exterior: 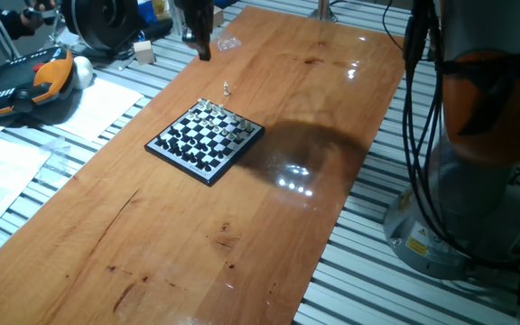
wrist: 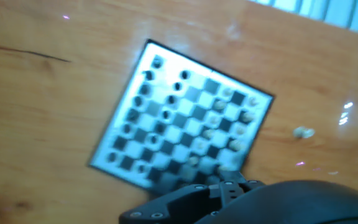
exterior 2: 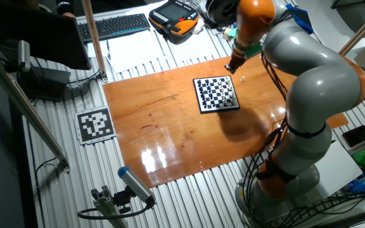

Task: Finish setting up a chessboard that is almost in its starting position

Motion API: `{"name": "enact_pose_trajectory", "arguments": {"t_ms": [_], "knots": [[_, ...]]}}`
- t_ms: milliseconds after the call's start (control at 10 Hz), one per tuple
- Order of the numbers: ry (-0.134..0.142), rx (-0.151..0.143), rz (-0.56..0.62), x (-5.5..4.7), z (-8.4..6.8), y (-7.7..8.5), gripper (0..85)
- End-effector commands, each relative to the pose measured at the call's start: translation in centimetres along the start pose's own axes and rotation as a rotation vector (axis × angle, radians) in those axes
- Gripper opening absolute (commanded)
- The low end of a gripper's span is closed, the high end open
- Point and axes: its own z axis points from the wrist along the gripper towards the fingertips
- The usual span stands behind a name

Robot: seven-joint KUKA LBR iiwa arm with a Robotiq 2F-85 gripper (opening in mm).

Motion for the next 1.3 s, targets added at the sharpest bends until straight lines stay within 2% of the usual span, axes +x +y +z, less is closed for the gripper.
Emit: {"name": "enact_pose_trajectory", "arguments": {"t_ms": [0,100,200,400,500,800,900,1100,1200], "knots": [[0.001,0.030,-0.015,1.2,0.3,-5.1,0.0],[-0.004,0.052,-0.027,1.6,0.0,-6.5,0.0],[-0.003,0.078,-0.048,1.8,-0.3,-7.1,0.0],[-0.025,0.083,-0.060,1.8,-0.3,-7.1,0.0],[-0.028,0.040,-0.046,1.8,-0.3,-7.1,0.0],[0.046,-0.027,0.062,1.8,-0.3,-7.1,0.0],[0.057,-0.024,0.100,1.8,-0.3,-7.1,0.0],[0.080,-0.052,0.166,1.8,-0.3,-7.1,0.0],[0.088,-0.044,0.192,1.8,-0.3,-7.1,0.0]]}}
